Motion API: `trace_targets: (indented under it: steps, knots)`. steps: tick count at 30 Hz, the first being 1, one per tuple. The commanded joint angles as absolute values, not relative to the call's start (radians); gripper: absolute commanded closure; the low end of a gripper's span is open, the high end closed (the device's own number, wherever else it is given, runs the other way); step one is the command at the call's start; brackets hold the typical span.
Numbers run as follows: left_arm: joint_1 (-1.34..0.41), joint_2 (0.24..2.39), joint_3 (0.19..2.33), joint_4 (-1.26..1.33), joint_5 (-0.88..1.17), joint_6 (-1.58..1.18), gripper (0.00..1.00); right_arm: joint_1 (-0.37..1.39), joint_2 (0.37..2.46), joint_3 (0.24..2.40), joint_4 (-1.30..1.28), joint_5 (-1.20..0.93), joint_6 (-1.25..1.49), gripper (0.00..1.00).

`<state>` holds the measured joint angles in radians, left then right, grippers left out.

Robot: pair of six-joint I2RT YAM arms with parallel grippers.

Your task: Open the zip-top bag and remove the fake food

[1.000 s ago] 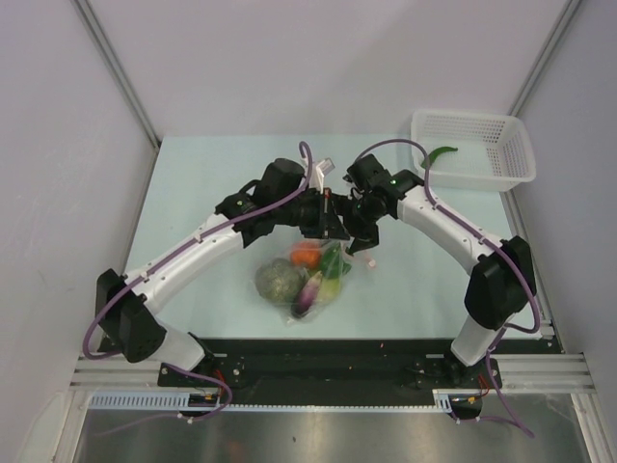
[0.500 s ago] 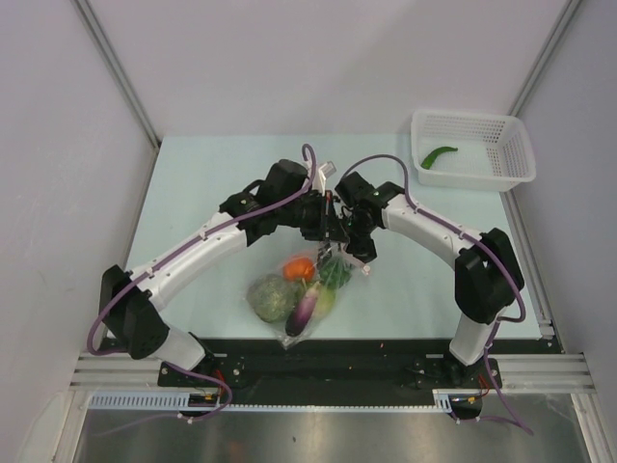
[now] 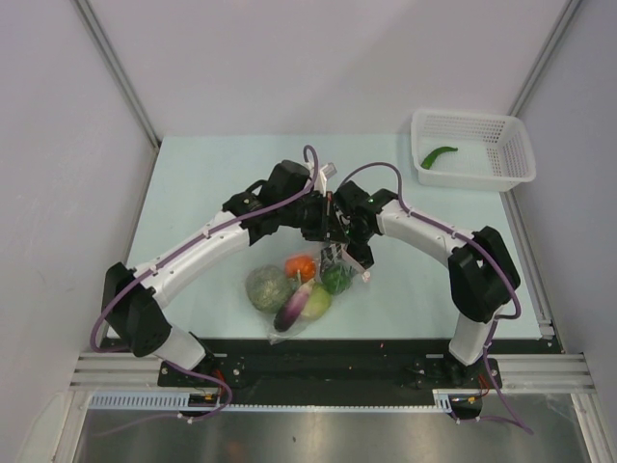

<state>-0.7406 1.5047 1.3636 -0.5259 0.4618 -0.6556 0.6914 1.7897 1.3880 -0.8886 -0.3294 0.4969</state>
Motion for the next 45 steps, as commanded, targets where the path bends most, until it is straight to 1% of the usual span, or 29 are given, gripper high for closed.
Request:
trace_targets:
  steps: [1, 2, 4, 5, 7, 8, 9, 11, 19, 24, 30, 34, 36, 37, 39, 41, 42, 44, 45]
  knots:
    - [-0.746, 1.456, 1.361, -0.436, 0.454, -0.663, 1.0, 0.684, 1.75, 1.376, -0.865, -0.339, 0.523, 0.26]
    - [-0.744, 1.454, 1.353, -0.434, 0.453, -0.663, 1.0, 0.68, 1.732, 1.374, -0.862, -0.344, 0.531, 0.31]
    - [-0.742, 1.448, 1.333, -0.433, 0.449, -0.664, 1.0, 0.664, 1.717, 1.374, -0.848, -0.368, 0.552, 0.38]
    - [-0.742, 1.444, 1.328, -0.425, 0.449, -0.667, 1.0, 0.654, 1.704, 1.376, -0.847, -0.374, 0.554, 0.46]
    - [-0.741, 1.439, 1.315, -0.422, 0.452, -0.67, 1.0, 0.643, 1.695, 1.376, -0.836, -0.388, 0.561, 0.57]
    - [-0.741, 1.437, 1.313, -0.422, 0.451, -0.67, 1.0, 0.638, 1.689, 1.374, -0.835, -0.393, 0.56, 0.65]
    - [-0.741, 1.436, 1.313, -0.422, 0.453, -0.67, 1.0, 0.624, 1.684, 1.374, -0.831, -0.408, 0.561, 0.71]
    - [-0.741, 1.434, 1.312, -0.429, 0.451, -0.667, 1.0, 0.608, 1.672, 1.376, -0.819, -0.432, 0.561, 0.77]
    - [-0.741, 1.394, 1.278, -0.417, 0.45, -0.672, 1.0, 0.464, 1.585, 1.374, -0.669, -0.592, 0.62, 0.84]
    - [-0.735, 1.384, 1.282, -0.463, 0.405, -0.666, 1.0, 0.376, 1.536, 1.378, -0.618, -0.682, 0.672, 0.86]
    - [-0.71, 1.397, 1.287, -0.495, 0.399, -0.658, 1.0, 0.261, 1.486, 1.39, -0.574, -0.771, 0.741, 0.88]
    - [-0.69, 1.42, 1.295, -0.509, 0.429, -0.631, 1.0, 0.155, 1.474, 1.402, -0.491, -0.721, 0.788, 0.9]
    - [-0.681, 1.436, 1.311, -0.515, 0.442, -0.602, 1.0, 0.085, 1.489, 1.408, -0.431, -0.645, 0.802, 0.9]
    - [-0.681, 1.442, 1.324, -0.535, 0.442, -0.586, 1.0, 0.066, 1.5, 1.411, -0.41, -0.62, 0.802, 0.94]
    - [-0.678, 1.465, 1.359, -0.557, 0.439, -0.545, 1.0, 0.017, 1.558, 1.423, -0.353, -0.61, 0.824, 0.95]
    - [-0.67, 1.497, 1.393, -0.594, 0.44, -0.514, 1.0, 0.012, 1.633, 1.475, -0.389, -0.601, 0.806, 0.94]
    - [-0.669, 1.505, 1.399, -0.604, 0.448, -0.509, 1.0, 0.026, 1.663, 1.491, -0.425, -0.588, 0.778, 0.86]
    - [-0.661, 1.522, 1.39, -0.603, 0.463, -0.506, 1.0, 0.054, 1.701, 1.506, -0.494, -0.595, 0.701, 0.78]
    - [-0.658, 1.54, 1.39, -0.603, 0.474, -0.508, 1.0, 0.067, 1.727, 1.503, -0.515, -0.601, 0.68, 0.71]
